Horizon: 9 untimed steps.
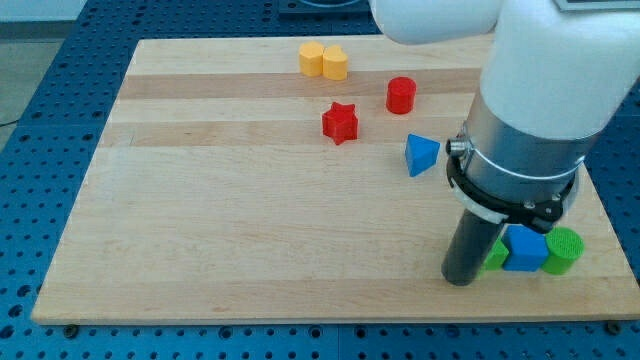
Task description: Move the blue triangle to the top of the blue cube
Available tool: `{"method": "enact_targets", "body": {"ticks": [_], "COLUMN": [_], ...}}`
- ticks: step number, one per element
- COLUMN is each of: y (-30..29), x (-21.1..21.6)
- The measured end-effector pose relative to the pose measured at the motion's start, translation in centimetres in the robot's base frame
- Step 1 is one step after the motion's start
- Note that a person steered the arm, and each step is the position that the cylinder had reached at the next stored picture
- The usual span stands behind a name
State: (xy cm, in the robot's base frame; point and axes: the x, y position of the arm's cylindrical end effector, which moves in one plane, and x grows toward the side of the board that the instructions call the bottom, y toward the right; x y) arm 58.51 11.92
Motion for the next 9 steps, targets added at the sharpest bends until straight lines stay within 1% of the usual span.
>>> {"method": "enact_targets", "body": {"ticks": [3, 5, 6, 8, 9], "y": [-12.2, -12.3, -12.4, -12.2, -10.4], "x": [-0.2, -0.2, -3.1, -10.7, -13.5]}}
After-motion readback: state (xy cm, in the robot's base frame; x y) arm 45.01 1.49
